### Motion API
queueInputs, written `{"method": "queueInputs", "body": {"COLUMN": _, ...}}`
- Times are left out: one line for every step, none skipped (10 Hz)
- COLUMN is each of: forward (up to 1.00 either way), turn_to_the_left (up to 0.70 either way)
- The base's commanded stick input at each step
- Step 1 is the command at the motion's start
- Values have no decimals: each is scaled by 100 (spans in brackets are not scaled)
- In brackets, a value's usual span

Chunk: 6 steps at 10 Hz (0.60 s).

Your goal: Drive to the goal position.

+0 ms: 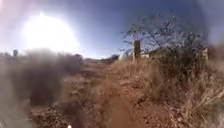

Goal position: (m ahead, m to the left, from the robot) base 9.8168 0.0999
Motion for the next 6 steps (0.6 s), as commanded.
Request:
{"method": "queueInputs", "body": {"forward": 50, "turn_to_the_left": 0}}
{"method": "queueInputs", "body": {"forward": 50, "turn_to_the_left": 0}}
{"method": "queueInputs", "body": {"forward": 50, "turn_to_the_left": 0}}
{"method": "queueInputs", "body": {"forward": 50, "turn_to_the_left": 0}}
{"method": "queueInputs", "body": {"forward": 50, "turn_to_the_left": 0}}
{"method": "queueInputs", "body": {"forward": 50, "turn_to_the_left": 0}}
